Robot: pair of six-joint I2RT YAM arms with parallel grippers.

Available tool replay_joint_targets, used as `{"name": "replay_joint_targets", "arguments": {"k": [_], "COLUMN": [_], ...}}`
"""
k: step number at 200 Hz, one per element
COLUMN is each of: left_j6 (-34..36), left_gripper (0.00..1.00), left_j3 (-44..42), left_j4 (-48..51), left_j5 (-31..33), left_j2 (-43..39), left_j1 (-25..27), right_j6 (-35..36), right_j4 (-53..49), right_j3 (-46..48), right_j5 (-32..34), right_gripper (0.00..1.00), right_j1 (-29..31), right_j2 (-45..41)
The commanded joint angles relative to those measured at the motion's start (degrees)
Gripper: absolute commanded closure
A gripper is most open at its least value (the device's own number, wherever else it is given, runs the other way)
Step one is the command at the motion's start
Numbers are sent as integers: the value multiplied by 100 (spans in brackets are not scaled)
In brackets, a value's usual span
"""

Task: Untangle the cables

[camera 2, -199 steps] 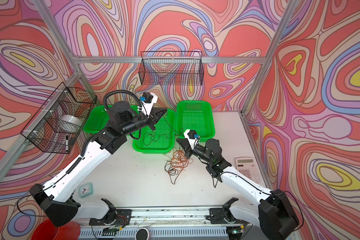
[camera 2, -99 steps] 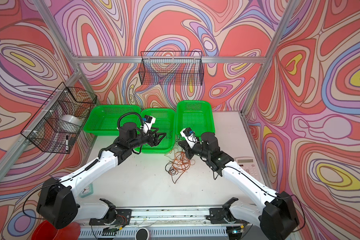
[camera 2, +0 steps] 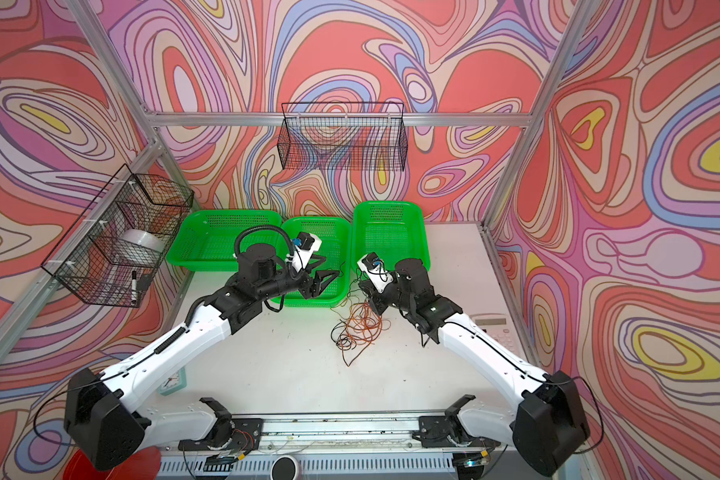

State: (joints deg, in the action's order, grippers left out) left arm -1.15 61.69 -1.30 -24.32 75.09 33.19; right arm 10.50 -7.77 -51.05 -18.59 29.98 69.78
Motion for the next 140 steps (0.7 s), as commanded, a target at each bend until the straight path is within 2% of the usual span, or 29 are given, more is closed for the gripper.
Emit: {"name": "replay_joint_targets", "arguments": {"k": [1, 62, 109, 140], "left_j6": [-494, -1387, -1717, -1906], "left_gripper": [36, 42, 49, 49], "left_j3": [357, 1037, 1156, 1222], "left_j4": [207, 586, 751, 610], "left_j5": [-443, -702, -663, -692], "left_j2": [266, 1016, 1351, 1526], "left_j1": [35, 153, 193, 257], "right_j6": [268, 435, 537, 600], "right_j4": [-12, 118, 259, 225], "right_j3": [-105, -94, -46, -72], "right_j5": [192, 306, 389, 391], "right_gripper": [100, 100, 100, 100], "right_j1": [8, 8, 9, 11], "right_j2": [22, 105, 87, 114]}}
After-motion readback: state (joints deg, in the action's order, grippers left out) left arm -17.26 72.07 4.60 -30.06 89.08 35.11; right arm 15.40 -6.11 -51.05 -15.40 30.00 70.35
